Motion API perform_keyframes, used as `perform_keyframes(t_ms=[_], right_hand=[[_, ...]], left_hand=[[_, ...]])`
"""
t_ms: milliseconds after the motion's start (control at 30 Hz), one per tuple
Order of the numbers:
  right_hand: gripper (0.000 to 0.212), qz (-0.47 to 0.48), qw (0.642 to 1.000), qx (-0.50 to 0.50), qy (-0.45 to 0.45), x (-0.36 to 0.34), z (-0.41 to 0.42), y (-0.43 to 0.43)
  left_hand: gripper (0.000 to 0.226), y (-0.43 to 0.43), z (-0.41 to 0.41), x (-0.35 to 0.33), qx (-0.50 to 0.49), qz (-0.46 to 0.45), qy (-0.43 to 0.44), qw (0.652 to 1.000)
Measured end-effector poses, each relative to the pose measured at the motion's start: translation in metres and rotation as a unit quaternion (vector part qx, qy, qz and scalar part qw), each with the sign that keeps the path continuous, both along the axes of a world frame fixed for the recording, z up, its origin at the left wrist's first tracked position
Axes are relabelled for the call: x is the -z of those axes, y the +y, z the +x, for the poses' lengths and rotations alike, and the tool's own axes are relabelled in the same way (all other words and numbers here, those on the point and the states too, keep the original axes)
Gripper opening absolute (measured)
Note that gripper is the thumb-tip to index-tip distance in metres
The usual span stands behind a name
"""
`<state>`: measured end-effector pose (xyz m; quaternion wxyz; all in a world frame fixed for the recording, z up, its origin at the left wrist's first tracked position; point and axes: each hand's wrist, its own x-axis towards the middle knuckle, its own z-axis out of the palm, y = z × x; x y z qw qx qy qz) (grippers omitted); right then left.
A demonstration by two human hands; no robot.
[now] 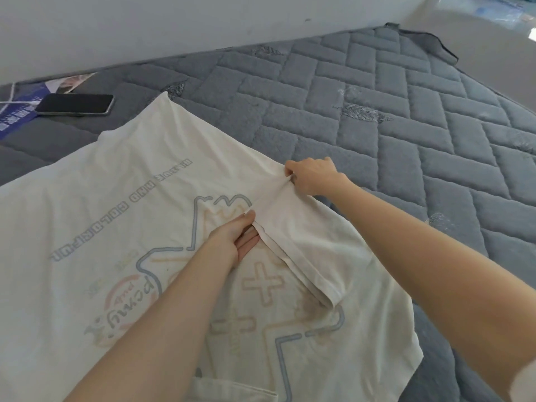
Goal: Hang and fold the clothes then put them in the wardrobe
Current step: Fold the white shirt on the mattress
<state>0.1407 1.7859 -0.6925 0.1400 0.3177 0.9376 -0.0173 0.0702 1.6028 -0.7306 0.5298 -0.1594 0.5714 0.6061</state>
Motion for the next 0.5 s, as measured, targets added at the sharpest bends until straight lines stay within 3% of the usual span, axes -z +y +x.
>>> perform_keyframes(t_ms=[133,200,267,367,500], right_hand=[[0.026,-0.010,0.998,0.040,0.046,0.012,0.000,-0.009],[0.028,0.029,0.993,0.045,0.108,0.014,0.003,-0.017],[0.034,0.086,0.974,0.007,0.208,0.014,0.009,-0.030],[0.041,0.027,0.945,-0.068,0.320,0.024,0.028,-0.060],[0.046,-0.016,0.976,-0.070,0.205,0.048,0.069,-0.076]], left_hand=[[0.024,0.006,0.000,0.001,-0.018,-0.012,0.012,1.000],[0.019,0.006,0.000,0.002,-0.036,-0.008,0.008,0.999],[0.014,0.005,0.001,0.000,-0.048,0.001,0.001,0.999],[0.016,0.002,0.003,-0.002,-0.054,0.014,-0.002,0.998],[0.013,-0.002,0.008,-0.007,-0.079,0.016,0.016,0.997]])
